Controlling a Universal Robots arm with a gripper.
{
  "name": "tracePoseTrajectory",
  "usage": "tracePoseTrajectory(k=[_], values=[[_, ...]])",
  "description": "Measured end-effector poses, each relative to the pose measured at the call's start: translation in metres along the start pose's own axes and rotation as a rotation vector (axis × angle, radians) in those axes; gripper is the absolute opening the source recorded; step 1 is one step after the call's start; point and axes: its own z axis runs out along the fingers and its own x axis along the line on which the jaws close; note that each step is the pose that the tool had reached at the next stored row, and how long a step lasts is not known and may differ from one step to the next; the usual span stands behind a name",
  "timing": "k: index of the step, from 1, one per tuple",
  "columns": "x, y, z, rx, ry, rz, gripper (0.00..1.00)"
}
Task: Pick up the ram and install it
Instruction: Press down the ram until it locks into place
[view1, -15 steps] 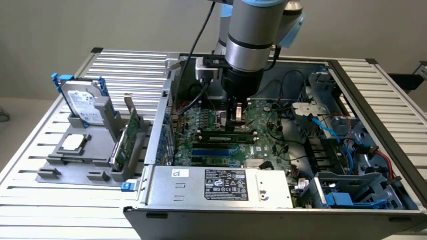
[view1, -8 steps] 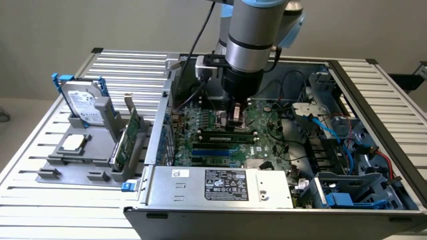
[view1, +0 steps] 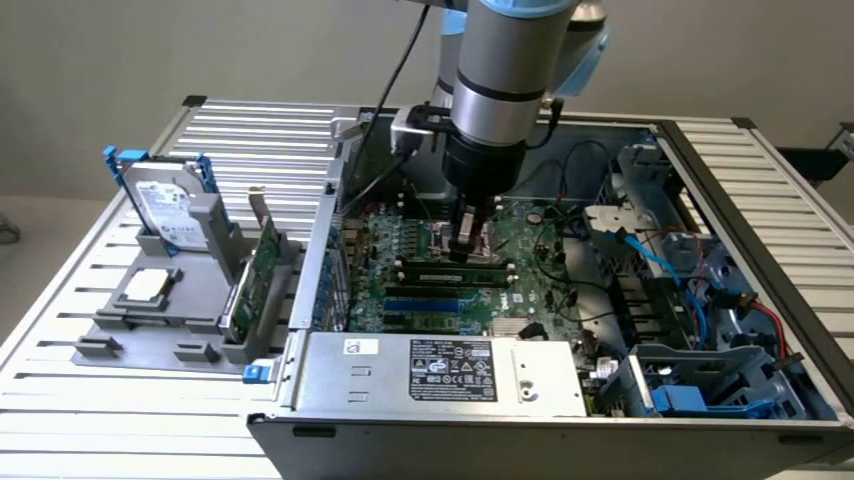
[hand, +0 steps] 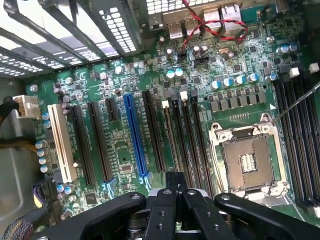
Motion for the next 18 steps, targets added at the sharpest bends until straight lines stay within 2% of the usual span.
tracePoseTrajectory(k=[3,5,12,15,18], values=[[0.0,-0.0001,0.0002,0.0006,-0.0029,0.043,0.11],[0.0,0.0,0.0004,0.0037,-0.0054,0.067,0.11],[-0.0003,0.0,0.0007,0.0293,-0.0158,0.138,0.11],[-0.0002,-0.0001,0.0013,0.0337,-0.0178,0.174,0.11],[-0.0003,-0.0001,0.0026,0.0347,-0.0201,0.218,0.11]])
